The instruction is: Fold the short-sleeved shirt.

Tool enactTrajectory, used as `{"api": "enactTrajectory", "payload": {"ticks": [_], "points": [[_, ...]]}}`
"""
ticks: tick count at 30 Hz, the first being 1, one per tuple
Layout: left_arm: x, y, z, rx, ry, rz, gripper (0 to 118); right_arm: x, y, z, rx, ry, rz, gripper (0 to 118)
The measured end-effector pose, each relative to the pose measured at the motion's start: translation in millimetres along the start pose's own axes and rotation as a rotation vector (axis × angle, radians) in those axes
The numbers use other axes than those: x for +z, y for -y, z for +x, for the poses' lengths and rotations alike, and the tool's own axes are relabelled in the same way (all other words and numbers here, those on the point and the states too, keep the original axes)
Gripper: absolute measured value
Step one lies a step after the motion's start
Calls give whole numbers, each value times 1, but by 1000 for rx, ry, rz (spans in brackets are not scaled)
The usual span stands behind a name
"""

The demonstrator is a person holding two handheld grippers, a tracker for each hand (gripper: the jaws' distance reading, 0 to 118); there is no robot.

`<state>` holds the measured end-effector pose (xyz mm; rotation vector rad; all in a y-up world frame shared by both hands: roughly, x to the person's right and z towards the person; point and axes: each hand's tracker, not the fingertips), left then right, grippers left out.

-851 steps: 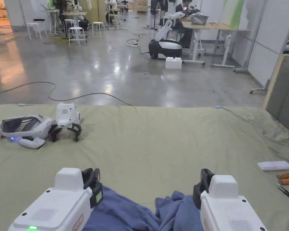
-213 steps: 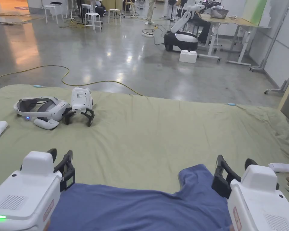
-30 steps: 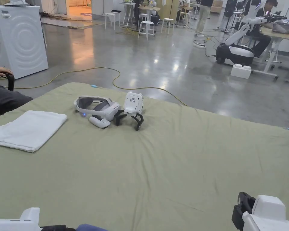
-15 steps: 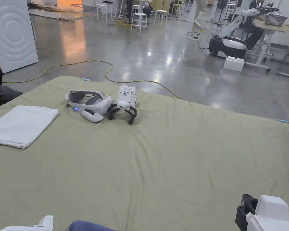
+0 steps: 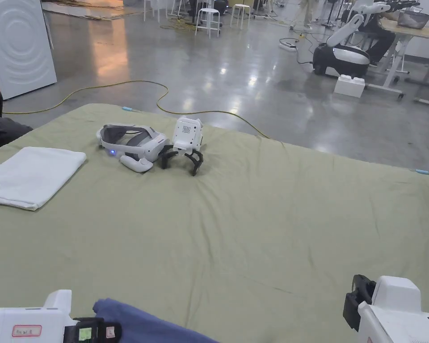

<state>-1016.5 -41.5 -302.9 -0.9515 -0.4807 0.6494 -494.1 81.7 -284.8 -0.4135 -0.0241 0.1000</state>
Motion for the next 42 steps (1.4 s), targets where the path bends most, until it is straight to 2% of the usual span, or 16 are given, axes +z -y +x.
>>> {"api": "enactTrajectory", "payload": {"ticks": [3, 10, 17, 22, 27, 28, 30, 31, 34, 38, 42], "points": [[32, -7, 23, -1, -55, 28, 3, 0, -3, -1, 0, -6, 14, 0], [76, -22, 63, -90, -344, 38, 3, -2, -9, -4, -1, -28, 41, 0], [64, 0, 128, -105, -222, 51, 3, 0, -9, -5, -17, -34, 50, 0], [33, 19, 175, -78, -78, 35, 3, 4, 1, -2, -17, -31, 37, 0], [-33, 37, 197, -175, -107, -61, 3, 7, 10, 7, -26, -13, 18, 0], [-49, 42, 197, -170, -96, -83, 3, 8, 12, 10, -29, -9, 16, 0], [-79, 52, 194, -66, -67, -136, 3, 11, 16, 15, -37, 2, 12, 0], [-95, 58, 194, -70, -61, -162, 3, 13, 18, 17, -37, 9, 8, 0], [-133, 75, 192, -134, -172, -216, 3, 15, 23, 25, -42, 27, -3, 0], [-164, 85, 180, -75, -226, -229, 3, 18, 27, 34, -46, 50, -16, 0], [-173, 93, 180, -99, -253, -230, 5, 20, 29, 37, -51, 62, -21, 0]]}}
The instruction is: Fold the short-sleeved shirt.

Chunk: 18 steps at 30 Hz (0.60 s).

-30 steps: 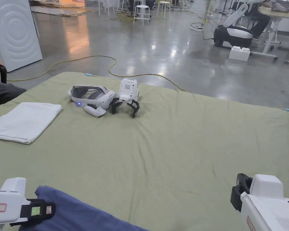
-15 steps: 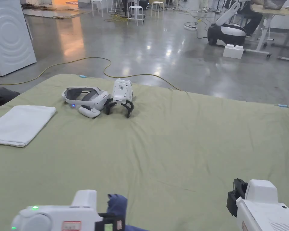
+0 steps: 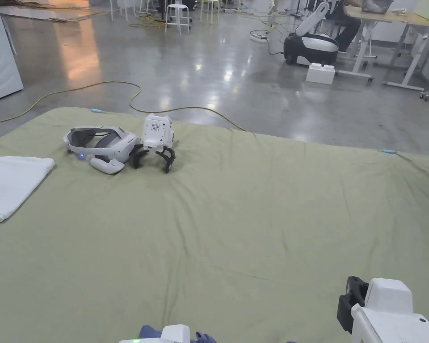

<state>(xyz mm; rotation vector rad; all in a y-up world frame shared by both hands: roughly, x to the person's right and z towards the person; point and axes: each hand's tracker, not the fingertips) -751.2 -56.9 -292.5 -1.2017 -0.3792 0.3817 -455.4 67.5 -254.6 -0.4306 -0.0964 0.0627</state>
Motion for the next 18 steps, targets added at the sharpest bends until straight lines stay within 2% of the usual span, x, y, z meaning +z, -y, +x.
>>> {"api": "enactTrajectory", "payload": {"ticks": [5, 8, 11, 13, 15, 18], "points": [[10, -4, -2, 28, 88, 7, 33, -1, 1, -3, 2, -4, -6, 0], [33, -8, 2, 0, 152, 48, 35, 1, 0, -7, 4, -9, 0, 0], [59, -15, 2, 27, 250, 99, 33, 1, -1, -8, 6, -16, 2, 0], [72, -20, 1, 47, 320, 142, 23, 2, -1, -8, 7, -17, 0, 0], [78, -22, 5, 18, 279, 150, 14, 2, 0, -9, 8, -18, -1, 0], [62, -22, 10, -83, 102, 119, 4, 3, 1, -9, 10, -21, -7, 0]]}}
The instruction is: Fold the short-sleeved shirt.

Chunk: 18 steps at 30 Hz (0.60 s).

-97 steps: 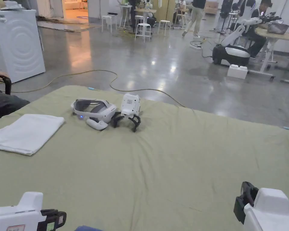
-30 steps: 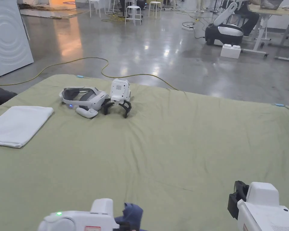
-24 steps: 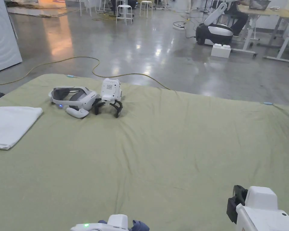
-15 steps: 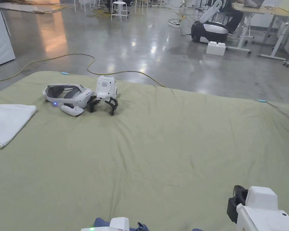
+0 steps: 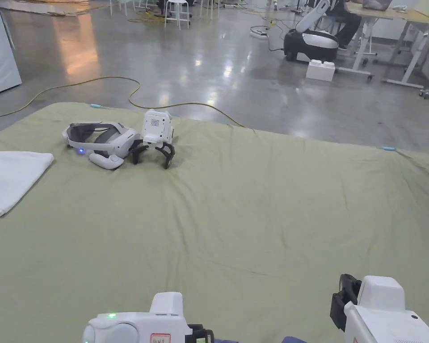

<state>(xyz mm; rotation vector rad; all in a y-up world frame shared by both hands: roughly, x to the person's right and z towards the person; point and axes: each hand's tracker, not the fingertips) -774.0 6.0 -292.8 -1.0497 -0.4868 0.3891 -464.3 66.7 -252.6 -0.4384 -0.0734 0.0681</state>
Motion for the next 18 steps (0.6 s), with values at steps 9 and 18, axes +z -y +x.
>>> {"api": "enactTrajectory", "payload": {"ticks": [9, 18], "points": [[-73, 34, 5, -40, -14, -220, 2, -2, 10, 2, 9, 4, -25, 0], [-78, 42, 0, 30, 37, -177, 2, -2, 14, 3, 7, 5, -39, 0]]}}
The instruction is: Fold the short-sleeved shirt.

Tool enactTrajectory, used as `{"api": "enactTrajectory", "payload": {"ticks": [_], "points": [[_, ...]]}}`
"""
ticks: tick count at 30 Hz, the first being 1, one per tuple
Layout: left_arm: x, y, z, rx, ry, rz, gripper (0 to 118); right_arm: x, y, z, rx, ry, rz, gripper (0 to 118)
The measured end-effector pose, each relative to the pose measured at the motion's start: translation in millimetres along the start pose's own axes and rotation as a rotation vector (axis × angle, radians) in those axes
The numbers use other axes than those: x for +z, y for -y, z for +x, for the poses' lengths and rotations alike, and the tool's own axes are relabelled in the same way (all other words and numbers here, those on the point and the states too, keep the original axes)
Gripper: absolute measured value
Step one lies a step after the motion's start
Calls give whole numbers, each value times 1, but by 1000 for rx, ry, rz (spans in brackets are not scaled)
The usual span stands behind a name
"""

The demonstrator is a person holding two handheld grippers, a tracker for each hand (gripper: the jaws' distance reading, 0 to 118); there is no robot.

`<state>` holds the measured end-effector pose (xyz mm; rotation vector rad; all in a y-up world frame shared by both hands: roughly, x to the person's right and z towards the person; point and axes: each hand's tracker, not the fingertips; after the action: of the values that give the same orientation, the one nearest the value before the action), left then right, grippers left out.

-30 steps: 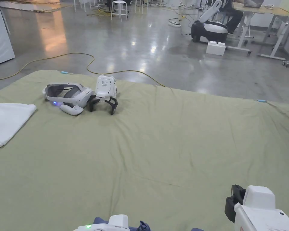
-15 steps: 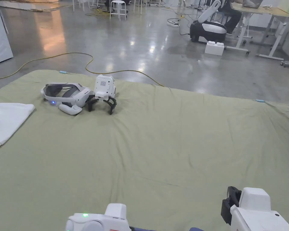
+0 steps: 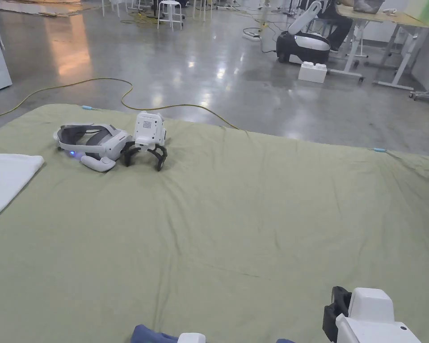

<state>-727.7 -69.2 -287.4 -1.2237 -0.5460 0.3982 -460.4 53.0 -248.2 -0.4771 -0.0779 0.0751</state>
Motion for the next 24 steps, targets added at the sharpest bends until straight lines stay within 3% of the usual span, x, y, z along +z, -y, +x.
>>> {"api": "enactTrajectory", "payload": {"ticks": [12, 16, 18, 22, 24], "points": [[57, -2, -15, -15, 122, 110, 3, -1, 0, -5, -7, -25, 8, 0], [106, -17, -61, -7, 107, 197, 21, 0, -4, -7, -4, -39, 21, 0], [123, -22, -91, 9, 41, 228, 22, 1, -7, -8, -5, -47, 31, 0], [135, -26, -146, 50, 24, 181, 59, 1, -9, -10, -13, -57, 35, 0], [130, -23, -167, 74, 61, 153, 65, 0, -9, -12, -10, -56, 35, 0]]}}
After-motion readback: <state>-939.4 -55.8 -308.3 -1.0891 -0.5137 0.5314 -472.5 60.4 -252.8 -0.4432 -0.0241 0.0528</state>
